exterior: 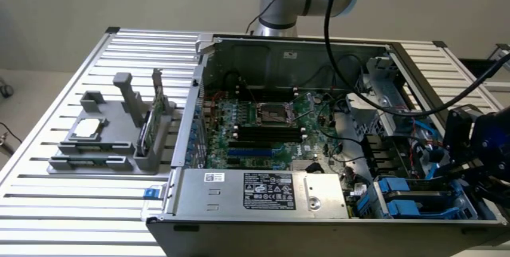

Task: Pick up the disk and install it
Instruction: 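Insert the first disk wire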

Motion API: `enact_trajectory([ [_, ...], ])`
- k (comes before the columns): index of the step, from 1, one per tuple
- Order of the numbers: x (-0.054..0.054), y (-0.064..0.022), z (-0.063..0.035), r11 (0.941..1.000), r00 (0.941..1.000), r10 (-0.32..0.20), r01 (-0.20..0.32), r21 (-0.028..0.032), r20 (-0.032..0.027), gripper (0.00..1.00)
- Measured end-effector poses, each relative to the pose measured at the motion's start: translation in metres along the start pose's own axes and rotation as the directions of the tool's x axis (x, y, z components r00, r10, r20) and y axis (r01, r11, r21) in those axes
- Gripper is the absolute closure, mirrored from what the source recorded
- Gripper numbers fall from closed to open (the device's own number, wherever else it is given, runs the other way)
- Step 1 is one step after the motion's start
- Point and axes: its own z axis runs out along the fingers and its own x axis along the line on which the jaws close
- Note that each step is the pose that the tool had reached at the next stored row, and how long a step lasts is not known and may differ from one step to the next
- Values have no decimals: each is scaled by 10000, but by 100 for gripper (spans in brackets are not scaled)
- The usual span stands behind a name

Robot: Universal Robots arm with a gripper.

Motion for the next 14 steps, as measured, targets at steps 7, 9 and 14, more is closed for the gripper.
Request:
enact_trajectory([
  [7,0,0,-15,10000,10000,12,-12,38,-10,84],
  [9,9,5,-50,10000,10000,26,-26,83,-26,84],
  [14,42,11,-166,9999,10000,45,-44,148,-44,84],
])
